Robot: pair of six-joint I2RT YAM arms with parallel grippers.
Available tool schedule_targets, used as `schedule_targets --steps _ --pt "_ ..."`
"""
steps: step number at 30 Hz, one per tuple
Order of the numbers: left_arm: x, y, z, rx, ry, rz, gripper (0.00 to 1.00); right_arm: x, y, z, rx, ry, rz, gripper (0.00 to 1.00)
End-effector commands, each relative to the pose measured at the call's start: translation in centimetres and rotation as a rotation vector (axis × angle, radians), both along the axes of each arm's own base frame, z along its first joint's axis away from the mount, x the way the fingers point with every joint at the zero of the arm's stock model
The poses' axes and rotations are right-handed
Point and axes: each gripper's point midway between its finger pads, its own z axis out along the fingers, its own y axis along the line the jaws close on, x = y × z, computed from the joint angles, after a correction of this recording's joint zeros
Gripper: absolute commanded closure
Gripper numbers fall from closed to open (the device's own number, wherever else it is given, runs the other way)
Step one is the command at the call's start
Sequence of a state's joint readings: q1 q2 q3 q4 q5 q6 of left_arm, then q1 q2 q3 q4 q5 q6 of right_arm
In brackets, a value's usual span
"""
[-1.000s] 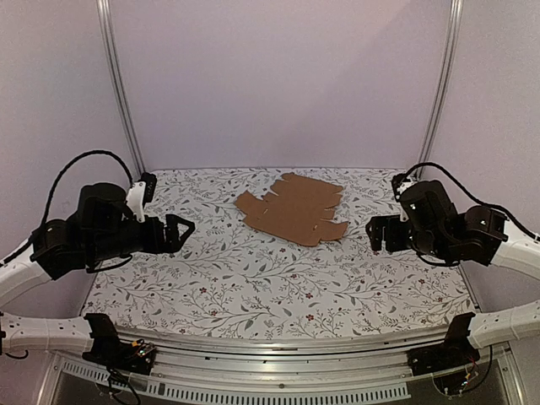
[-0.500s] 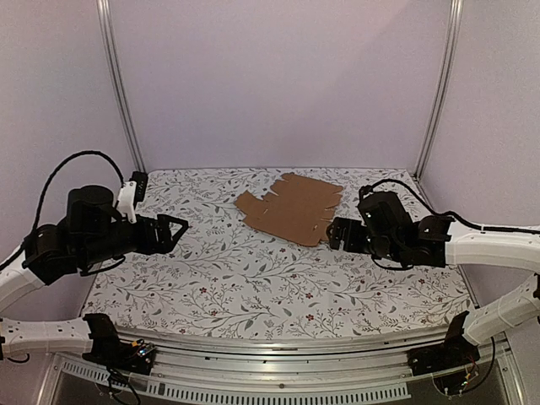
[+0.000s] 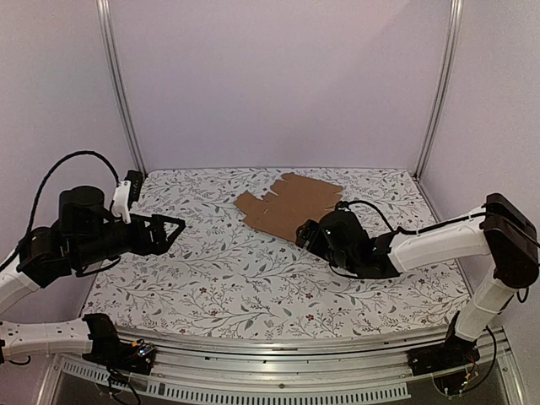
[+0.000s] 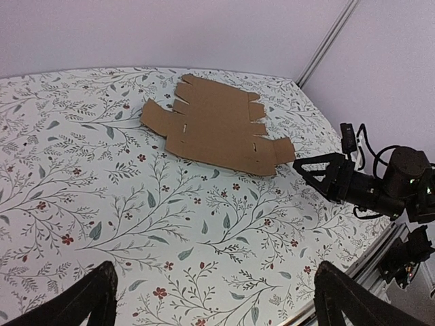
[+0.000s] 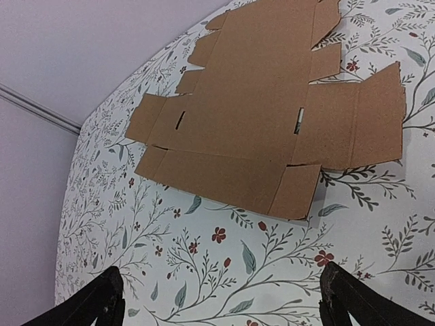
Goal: Fold the paper box
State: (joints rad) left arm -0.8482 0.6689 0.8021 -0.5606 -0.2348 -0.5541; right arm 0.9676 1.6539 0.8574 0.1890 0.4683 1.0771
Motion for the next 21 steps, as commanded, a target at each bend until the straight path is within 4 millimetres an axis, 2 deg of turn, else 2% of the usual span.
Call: schedule_targets --steps 1,7,12,21 --pt "-0.5 -0.3 -0.3 -0.002 0.006 -0.035 0.01 1.9 2.2 0.9 0.178 -0.037 -0.077 0.01" --pt "-0.8 -0.3 -0.1 -0.002 -0.002 -0.053 0.01 2.5 3.0 -2.0 0.237 0.006 -0.123 0.01" --pt "-1.1 -0.4 0.4 -0.013 -0.011 -0.07 0.0 2.8 2.7 -4.1 0.259 0.018 -0.166 0.02" --pt "-1.4 -0.2 0.6 -0.022 -0.016 -0.074 0.0 3.5 2.2 -6.8 0.297 0.044 -0.221 0.09"
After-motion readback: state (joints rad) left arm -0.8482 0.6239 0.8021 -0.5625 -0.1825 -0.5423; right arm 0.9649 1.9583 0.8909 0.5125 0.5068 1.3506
